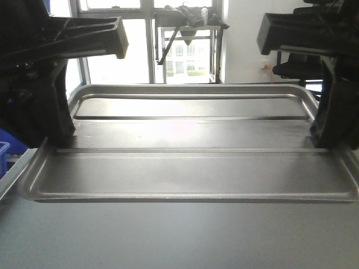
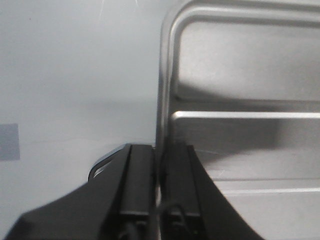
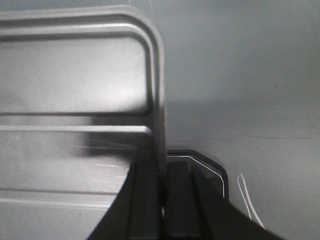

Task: Grab silver tray and place in blue box
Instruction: 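Hold the tray level with both grippers while the base drives to the blue bins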

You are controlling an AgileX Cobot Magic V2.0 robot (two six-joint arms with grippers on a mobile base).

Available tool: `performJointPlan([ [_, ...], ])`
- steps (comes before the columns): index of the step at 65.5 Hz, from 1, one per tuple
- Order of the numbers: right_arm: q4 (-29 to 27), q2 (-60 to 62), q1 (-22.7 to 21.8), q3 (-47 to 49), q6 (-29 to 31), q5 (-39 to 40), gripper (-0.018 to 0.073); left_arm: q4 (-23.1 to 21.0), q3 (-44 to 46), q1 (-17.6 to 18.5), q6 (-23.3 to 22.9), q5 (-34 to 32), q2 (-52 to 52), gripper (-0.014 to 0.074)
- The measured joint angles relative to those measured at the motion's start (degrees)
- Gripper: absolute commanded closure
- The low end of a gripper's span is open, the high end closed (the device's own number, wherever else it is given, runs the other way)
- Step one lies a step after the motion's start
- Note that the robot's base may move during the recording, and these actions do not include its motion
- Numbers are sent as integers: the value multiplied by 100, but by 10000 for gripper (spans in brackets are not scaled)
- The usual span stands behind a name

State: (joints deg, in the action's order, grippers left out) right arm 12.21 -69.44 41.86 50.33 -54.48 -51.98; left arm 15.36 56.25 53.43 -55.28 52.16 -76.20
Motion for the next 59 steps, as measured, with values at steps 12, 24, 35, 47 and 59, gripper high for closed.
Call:
performJointPlan([
  [12, 0, 0, 0, 0, 0, 0, 510, 0, 0, 0, 0, 0, 0, 610],
  [24, 0, 0, 0, 0, 0, 0, 510, 0, 0, 0, 0, 0, 0, 610],
  [35, 0, 0, 0, 0, 0, 0, 510, 0, 0, 0, 0, 0, 0, 610],
  [47, 0, -8, 0, 0, 0, 0, 510, 0, 0, 0, 0, 0, 0, 610],
  [59, 0, -8, 0, 0, 0, 0, 510, 0, 0, 0, 0, 0, 0, 610],
])
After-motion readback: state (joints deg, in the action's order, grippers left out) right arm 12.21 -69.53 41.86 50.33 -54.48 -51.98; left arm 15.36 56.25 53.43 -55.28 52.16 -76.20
